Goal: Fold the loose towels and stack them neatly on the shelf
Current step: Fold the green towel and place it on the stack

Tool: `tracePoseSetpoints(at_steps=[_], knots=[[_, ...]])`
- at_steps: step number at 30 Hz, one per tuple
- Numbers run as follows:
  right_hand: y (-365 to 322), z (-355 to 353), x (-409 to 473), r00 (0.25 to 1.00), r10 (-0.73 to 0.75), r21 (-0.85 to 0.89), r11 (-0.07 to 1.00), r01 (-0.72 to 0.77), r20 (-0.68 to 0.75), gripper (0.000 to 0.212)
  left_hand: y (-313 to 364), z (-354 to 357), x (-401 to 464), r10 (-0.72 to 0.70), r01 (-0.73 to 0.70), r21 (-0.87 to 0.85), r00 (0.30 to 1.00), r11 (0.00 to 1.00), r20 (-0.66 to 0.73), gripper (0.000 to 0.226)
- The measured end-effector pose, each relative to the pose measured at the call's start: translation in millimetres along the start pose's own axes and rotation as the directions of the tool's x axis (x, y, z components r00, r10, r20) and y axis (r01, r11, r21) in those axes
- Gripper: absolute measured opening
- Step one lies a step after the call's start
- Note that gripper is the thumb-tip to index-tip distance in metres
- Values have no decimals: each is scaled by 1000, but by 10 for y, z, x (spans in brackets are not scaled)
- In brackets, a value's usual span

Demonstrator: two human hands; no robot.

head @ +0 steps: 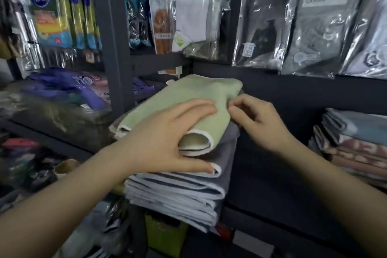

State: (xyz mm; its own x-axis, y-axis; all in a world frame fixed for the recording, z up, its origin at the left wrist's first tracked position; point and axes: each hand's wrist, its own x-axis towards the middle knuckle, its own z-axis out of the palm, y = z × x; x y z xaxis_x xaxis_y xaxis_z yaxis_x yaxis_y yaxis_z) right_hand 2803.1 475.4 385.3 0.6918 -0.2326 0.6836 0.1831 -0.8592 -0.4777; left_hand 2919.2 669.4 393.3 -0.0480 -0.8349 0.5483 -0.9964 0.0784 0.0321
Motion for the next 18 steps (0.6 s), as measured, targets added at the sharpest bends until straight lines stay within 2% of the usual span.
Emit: tracePoseSetpoints(at_steps=[2, 4, 7, 8, 10, 12, 13, 14, 16, 17, 18], knots=[[-113, -16, -81, 999, -23, 66, 998, 21, 27, 11, 4, 44, -57, -50, 50, 2, 996, 999, -71, 84], [-186, -16, -153, 998, -27, 138, 990, 17, 65, 27, 8, 55, -67, -113, 102, -69, 976, 992, -187, 66], [-264, 21, -236, 991, -10, 135, 991, -8, 131, 45, -8, 39, -8, -242, 215, -113, 894, 970, -378, 31], [-280, 26, -255, 991, -15, 110, 994, 1, 130, 47, -3, 30, 31, -292, 262, -128, 857, 956, -425, 26], [-329, 14, -293, 985, -116, 17, 993, 114, 126, 46, 14, 30, 109, -379, 337, -177, 780, 925, -499, 28], [-383, -29, -346, 942, -276, -41, 956, 289, 190, 27, 50, 44, 154, -412, 365, -198, 733, 910, -541, 25], [-412, -57, -390, 918, -323, -15, 942, 335, 231, 17, 72, 57, 148, -394, 338, -203, 762, 919, -514, 22], [-432, -87, -431, 906, -340, 28, 938, 345, 252, 14, 89, 73, 127, -350, 282, -216, 833, 935, -428, 22], [-467, -133, -472, 926, -315, 103, 949, 299, 211, 16, 126, 90, 71, -197, 172, -189, 973, 967, -120, 43], [-471, -146, -465, 946, -286, 131, 955, 268, 149, 12, 117, 89, 38, -128, 127, -154, 992, 980, 6, 56], [-457, -158, -441, 962, -264, 137, 958, 252, 73, 10, 103, 75, 8, -100, 107, -142, 994, 984, 50, 65]])
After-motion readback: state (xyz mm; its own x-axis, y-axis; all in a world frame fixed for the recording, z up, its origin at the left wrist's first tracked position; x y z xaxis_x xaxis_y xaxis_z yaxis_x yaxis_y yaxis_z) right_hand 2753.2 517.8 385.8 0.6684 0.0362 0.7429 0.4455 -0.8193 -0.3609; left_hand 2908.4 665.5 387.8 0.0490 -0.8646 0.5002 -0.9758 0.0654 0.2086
